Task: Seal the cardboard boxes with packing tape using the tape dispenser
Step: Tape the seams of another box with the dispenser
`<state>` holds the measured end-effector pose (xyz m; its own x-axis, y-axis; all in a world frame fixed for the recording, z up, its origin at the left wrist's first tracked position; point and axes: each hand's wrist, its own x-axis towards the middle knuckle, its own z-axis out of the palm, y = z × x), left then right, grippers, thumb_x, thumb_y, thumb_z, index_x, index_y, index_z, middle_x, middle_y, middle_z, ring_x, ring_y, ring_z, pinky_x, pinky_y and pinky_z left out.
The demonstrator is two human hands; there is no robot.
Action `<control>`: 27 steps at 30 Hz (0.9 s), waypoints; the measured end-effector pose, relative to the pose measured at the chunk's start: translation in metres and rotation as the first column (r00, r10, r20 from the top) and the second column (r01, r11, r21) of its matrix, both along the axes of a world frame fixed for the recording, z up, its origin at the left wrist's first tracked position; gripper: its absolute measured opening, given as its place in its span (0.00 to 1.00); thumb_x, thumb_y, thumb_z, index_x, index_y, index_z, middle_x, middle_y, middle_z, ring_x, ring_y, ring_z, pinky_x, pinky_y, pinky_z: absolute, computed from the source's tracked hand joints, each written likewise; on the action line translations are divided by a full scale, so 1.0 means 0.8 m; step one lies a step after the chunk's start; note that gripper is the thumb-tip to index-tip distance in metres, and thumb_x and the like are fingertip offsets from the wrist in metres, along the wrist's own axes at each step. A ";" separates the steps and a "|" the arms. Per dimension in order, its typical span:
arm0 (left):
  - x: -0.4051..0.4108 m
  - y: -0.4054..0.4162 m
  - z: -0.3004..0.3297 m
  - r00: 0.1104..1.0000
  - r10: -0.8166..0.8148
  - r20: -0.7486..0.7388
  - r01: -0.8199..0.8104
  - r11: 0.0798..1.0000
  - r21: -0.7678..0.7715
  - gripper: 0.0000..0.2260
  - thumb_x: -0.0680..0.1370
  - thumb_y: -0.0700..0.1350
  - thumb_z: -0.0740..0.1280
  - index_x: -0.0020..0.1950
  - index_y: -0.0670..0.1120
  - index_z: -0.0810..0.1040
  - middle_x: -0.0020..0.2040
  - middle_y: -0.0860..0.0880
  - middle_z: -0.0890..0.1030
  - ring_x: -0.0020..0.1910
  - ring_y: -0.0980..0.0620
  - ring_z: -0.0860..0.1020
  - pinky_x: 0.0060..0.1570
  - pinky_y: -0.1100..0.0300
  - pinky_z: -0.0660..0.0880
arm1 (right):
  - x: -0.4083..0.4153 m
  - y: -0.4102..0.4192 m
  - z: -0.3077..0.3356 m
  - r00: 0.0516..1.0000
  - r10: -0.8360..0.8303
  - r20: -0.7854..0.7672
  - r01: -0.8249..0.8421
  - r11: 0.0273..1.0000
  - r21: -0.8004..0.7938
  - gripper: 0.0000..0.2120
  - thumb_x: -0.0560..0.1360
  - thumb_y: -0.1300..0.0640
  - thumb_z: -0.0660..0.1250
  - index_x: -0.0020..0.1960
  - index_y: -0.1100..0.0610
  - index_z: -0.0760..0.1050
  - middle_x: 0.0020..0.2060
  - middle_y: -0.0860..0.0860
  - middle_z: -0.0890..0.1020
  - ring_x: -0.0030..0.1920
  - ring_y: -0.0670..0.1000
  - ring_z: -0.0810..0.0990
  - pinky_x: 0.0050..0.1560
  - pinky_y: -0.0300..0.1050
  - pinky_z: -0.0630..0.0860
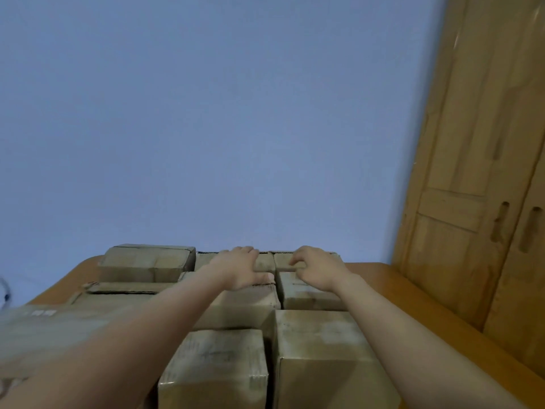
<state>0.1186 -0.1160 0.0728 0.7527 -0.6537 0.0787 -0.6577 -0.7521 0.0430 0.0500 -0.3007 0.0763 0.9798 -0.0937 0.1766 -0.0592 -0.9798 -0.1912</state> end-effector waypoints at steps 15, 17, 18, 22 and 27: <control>0.026 0.074 -0.049 0.990 0.017 -0.140 0.009 0.984 0.180 0.41 0.73 0.67 0.65 0.78 0.47 0.54 0.78 0.43 0.54 0.77 0.43 0.54 0.72 0.45 0.58 | 0.037 0.101 -0.039 0.943 0.139 -0.303 -0.186 0.973 -0.134 0.25 0.76 0.45 0.58 0.70 0.54 0.68 0.70 0.54 0.69 0.68 0.59 0.67 0.64 0.56 0.68; 0.026 0.074 -0.051 0.993 0.010 -0.114 0.012 0.981 0.194 0.41 0.74 0.64 0.65 0.79 0.47 0.52 0.78 0.42 0.52 0.77 0.44 0.51 0.73 0.47 0.56 | 0.037 0.102 -0.042 0.929 0.154 -0.335 -0.224 0.958 -0.181 0.30 0.74 0.41 0.60 0.71 0.55 0.65 0.67 0.55 0.68 0.67 0.59 0.67 0.62 0.57 0.69; 0.026 0.074 -0.052 0.995 0.006 -0.096 0.013 0.981 0.195 0.40 0.75 0.63 0.65 0.79 0.47 0.52 0.78 0.43 0.52 0.77 0.44 0.51 0.73 0.47 0.56 | 0.038 0.102 -0.045 0.927 0.160 -0.339 -0.242 0.946 -0.215 0.32 0.72 0.40 0.61 0.71 0.56 0.64 0.65 0.56 0.68 0.66 0.59 0.67 0.61 0.57 0.70; 0.025 0.073 -0.061 0.999 -0.017 -0.040 0.025 0.981 0.190 0.37 0.76 0.62 0.63 0.78 0.46 0.54 0.77 0.44 0.56 0.77 0.46 0.53 0.71 0.46 0.60 | 0.038 0.107 -0.059 0.949 0.160 -0.273 -0.247 0.914 -0.323 0.30 0.74 0.44 0.66 0.70 0.58 0.63 0.66 0.58 0.67 0.68 0.59 0.65 0.62 0.56 0.70; 0.017 0.074 -0.068 0.999 -0.031 0.020 0.028 0.991 0.131 0.29 0.77 0.57 0.63 0.74 0.44 0.63 0.74 0.47 0.64 0.74 0.50 0.60 0.69 0.50 0.64 | 0.030 0.119 -0.057 0.960 0.202 -0.196 -0.269 0.863 -0.428 0.27 0.77 0.49 0.66 0.70 0.62 0.64 0.67 0.57 0.67 0.67 0.58 0.66 0.62 0.54 0.67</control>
